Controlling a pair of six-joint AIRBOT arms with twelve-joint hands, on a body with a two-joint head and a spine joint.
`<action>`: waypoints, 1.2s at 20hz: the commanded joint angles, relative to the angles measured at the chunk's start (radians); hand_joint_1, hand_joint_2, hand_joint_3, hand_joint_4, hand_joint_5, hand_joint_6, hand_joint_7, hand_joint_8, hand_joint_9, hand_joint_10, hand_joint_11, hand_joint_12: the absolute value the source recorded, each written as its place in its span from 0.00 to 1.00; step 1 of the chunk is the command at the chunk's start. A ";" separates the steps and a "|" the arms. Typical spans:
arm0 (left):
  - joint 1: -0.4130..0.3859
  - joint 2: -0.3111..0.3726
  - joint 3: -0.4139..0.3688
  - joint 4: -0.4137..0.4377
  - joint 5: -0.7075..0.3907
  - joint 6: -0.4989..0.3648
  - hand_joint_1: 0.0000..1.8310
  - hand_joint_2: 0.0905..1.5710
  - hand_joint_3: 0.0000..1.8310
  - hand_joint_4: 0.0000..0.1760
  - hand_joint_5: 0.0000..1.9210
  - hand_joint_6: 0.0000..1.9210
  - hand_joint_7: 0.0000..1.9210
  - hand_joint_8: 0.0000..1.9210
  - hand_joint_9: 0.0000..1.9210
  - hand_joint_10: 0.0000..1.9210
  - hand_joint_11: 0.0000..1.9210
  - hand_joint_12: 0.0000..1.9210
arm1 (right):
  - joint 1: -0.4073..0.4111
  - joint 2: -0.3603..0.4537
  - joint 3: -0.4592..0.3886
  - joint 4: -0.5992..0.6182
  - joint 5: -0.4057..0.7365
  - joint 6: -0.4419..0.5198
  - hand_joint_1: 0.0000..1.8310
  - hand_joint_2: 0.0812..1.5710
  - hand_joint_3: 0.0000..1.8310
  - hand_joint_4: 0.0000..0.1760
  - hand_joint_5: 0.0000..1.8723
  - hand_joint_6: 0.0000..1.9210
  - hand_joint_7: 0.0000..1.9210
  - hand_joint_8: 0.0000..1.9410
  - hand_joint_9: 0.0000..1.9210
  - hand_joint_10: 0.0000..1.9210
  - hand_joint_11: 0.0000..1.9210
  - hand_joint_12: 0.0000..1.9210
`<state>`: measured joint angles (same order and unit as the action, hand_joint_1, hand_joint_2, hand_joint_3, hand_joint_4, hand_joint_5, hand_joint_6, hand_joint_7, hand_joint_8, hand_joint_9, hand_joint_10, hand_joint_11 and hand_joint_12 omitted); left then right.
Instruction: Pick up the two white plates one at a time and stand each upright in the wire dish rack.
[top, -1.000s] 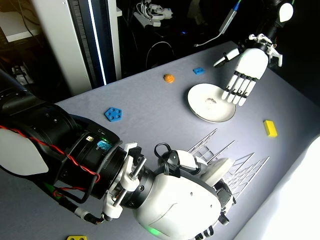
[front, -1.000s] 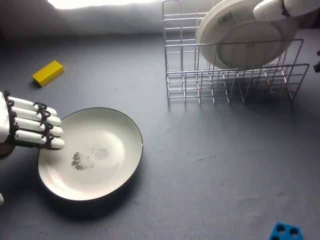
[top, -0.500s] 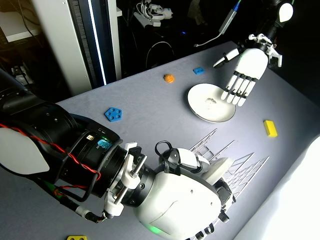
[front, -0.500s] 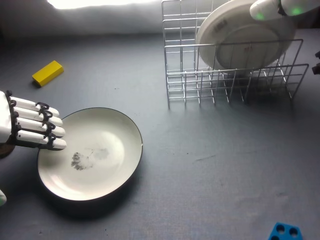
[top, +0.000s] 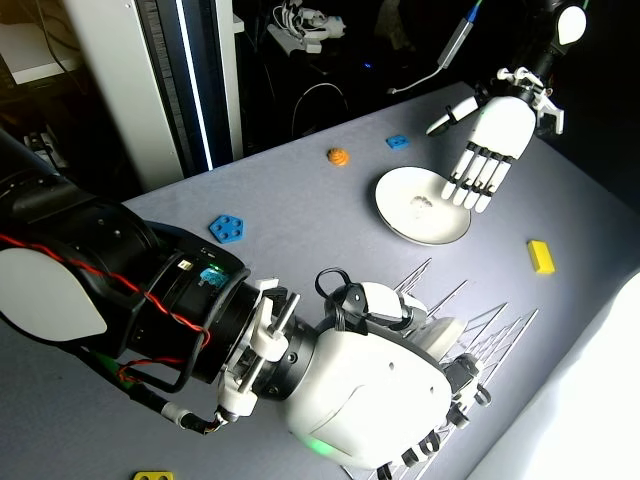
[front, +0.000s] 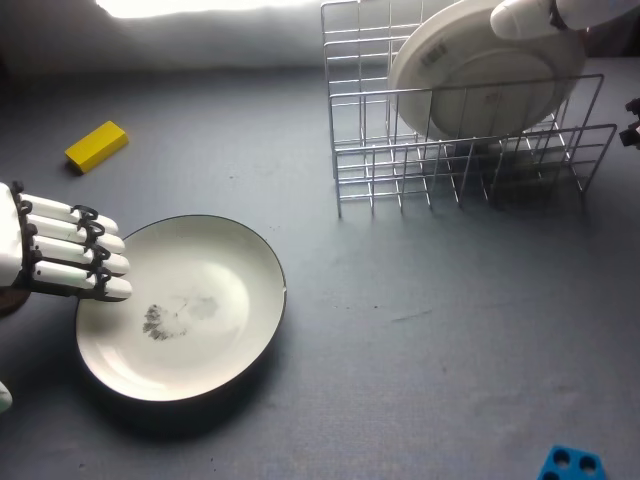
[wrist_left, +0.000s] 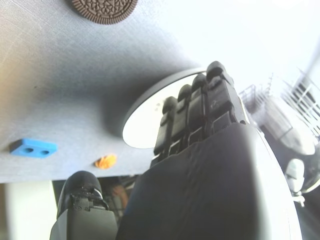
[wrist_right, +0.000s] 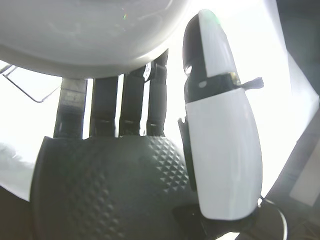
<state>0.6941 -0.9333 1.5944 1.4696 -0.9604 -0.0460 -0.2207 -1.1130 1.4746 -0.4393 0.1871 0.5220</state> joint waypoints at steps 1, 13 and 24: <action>0.000 0.000 0.003 -0.054 -0.031 0.001 0.00 0.61 0.00 0.00 0.02 0.00 0.01 0.00 0.00 0.00 0.00 0.00 | 0.019 0.010 -0.001 0.021 0.098 0.010 0.61 0.66 0.00 0.00 0.40 0.02 0.43 0.00 0.42 0.00 0.17 0.64; 0.010 -0.001 0.003 -0.053 -0.029 0.002 0.00 0.61 0.00 0.00 0.02 0.00 0.01 0.00 0.00 0.00 0.00 0.00 | 0.042 0.020 -0.023 -0.017 0.207 -0.149 0.59 0.66 0.00 0.00 0.41 0.01 0.42 0.00 0.40 0.00 0.16 0.61; 0.013 -0.001 0.004 -0.053 -0.029 0.002 0.00 0.61 0.00 0.00 0.02 0.00 0.00 0.00 0.00 0.00 0.00 0.00 | 0.001 0.025 -0.024 0.173 0.492 -0.496 0.58 0.64 0.00 0.00 0.38 0.00 0.39 0.00 0.37 0.00 0.13 0.62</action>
<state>0.7052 -0.9333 1.5944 1.4662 -0.9607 -0.0456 -0.2295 -1.0966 1.4487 -0.2993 0.5575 0.0216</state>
